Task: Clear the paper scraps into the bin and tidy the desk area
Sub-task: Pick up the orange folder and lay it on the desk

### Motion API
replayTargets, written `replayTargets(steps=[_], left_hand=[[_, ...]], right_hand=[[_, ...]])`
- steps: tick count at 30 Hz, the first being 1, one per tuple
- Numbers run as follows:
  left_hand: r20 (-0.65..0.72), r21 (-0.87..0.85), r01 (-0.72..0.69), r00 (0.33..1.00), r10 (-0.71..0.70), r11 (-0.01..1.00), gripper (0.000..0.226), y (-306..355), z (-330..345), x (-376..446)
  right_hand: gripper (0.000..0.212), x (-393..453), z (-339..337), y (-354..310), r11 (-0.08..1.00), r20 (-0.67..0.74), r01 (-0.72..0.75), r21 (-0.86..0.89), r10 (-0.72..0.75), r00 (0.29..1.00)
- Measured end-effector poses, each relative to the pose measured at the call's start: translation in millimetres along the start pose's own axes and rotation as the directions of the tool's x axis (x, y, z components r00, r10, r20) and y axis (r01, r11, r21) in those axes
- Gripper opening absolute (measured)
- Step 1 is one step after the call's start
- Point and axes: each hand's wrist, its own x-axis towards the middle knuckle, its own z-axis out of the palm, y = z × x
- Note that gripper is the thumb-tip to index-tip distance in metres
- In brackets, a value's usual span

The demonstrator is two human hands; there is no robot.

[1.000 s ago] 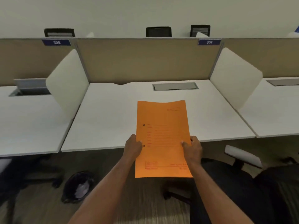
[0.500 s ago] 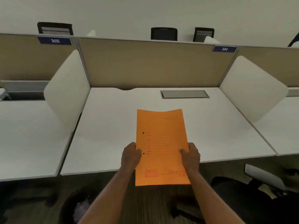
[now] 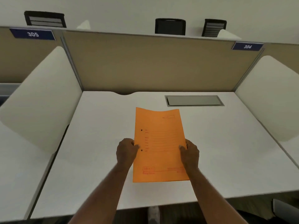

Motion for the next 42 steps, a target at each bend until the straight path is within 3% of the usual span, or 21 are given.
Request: replayTargets(steps=[12, 18, 31, 42], left_hand=[[-0.049, -0.008, 0.174, 0.984, -0.174, 0.985, 0.013, 48.9, 78.6, 233.7], [-0.104, 0.025, 0.222, 0.970, -0.219, 0.975, 0.013, 49.8, 96.6, 313.0], [-0.054, 0.198, 0.171, 0.985, -0.163, 0.965, 0.017, 26.2, 115.4, 396.1], [-0.094, 0.499, 0.068, 0.995, -0.024, 0.864, 0.043, 19.2, 121.2, 407.1]], right_hand=[[0.038, 251.4, 113.6, 10.5, 0.996, 0.104, -0.069, 0.059, 0.063, 0.993], [0.037, 327.2, 163.0, 3.3, 0.997, 0.173, -0.051, 0.066, 0.039, 0.984], [0.040, 378.0, 215.9, 19.0, 0.997, 0.269, -0.049, -0.058, 0.063, 0.961], [0.051, 388.8, 218.9, 27.6, 0.865, 0.217, 0.129, -0.485, -0.024, 0.976]])
